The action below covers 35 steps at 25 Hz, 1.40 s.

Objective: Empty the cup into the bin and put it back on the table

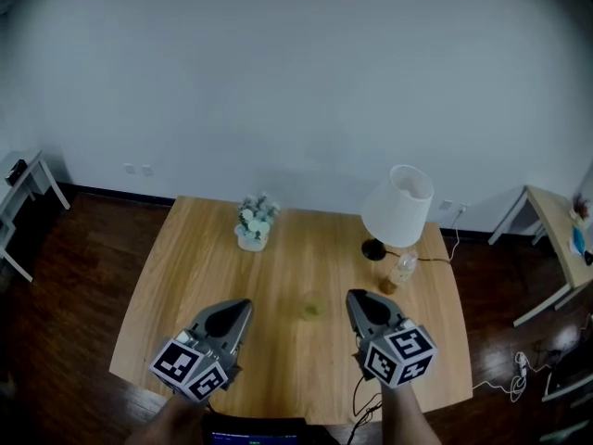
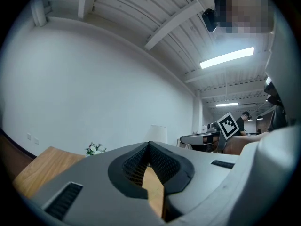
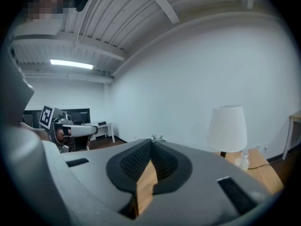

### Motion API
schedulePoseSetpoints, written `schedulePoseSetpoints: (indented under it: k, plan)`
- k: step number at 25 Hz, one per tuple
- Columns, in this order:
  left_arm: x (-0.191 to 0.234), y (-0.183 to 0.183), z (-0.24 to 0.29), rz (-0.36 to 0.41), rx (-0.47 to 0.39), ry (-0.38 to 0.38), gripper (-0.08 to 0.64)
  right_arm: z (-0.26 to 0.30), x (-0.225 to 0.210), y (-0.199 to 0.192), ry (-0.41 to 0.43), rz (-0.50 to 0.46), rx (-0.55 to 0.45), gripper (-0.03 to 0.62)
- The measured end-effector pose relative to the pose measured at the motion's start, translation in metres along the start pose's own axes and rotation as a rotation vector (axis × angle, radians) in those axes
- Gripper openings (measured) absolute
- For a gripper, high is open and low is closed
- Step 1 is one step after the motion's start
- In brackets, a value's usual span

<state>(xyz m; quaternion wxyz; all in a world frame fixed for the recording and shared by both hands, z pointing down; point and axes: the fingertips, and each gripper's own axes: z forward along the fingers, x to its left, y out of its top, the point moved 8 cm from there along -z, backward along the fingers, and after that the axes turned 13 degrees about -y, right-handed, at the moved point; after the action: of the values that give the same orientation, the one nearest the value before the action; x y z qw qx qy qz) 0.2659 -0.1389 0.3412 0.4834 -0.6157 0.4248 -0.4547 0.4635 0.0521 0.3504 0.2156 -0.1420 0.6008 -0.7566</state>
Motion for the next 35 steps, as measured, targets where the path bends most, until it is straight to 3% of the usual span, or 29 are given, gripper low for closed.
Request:
schedulePoseSetpoints:
  k: [15,17,22,24,28,30,35]
  plan:
    - [0.016,-0.029,0.02,-0.026,0.057,0.1,-0.009,0.046,-0.024,-0.027,0.087,-0.031,0.071,0.003]
    - [0.018,-0.036,0.022,-0.036,0.069,0.108,-0.009,0.052,-0.027,-0.034,0.097,-0.035,0.09,0.038]
    - [0.02,-0.059,0.027,-0.07,0.113,0.131,-0.009,0.065,-0.03,-0.054,0.147,-0.051,0.137,0.04]
    - [0.021,-0.067,0.029,-0.079,0.125,0.141,-0.009,0.069,-0.03,-0.062,0.187,-0.053,0.152,0.101]
    - [0.028,-0.085,0.032,-0.095,0.154,0.165,-0.009,0.08,-0.028,-0.077,0.237,-0.07,0.176,0.103]
    - [0.031,-0.096,0.033,-0.114,0.166,0.176,-0.009,0.086,-0.027,-0.087,0.259,-0.083,0.203,0.169]
    - [0.038,-0.116,0.033,-0.146,0.194,0.201,-0.009,0.099,-0.025,-0.111,0.3,-0.119,0.266,0.196]
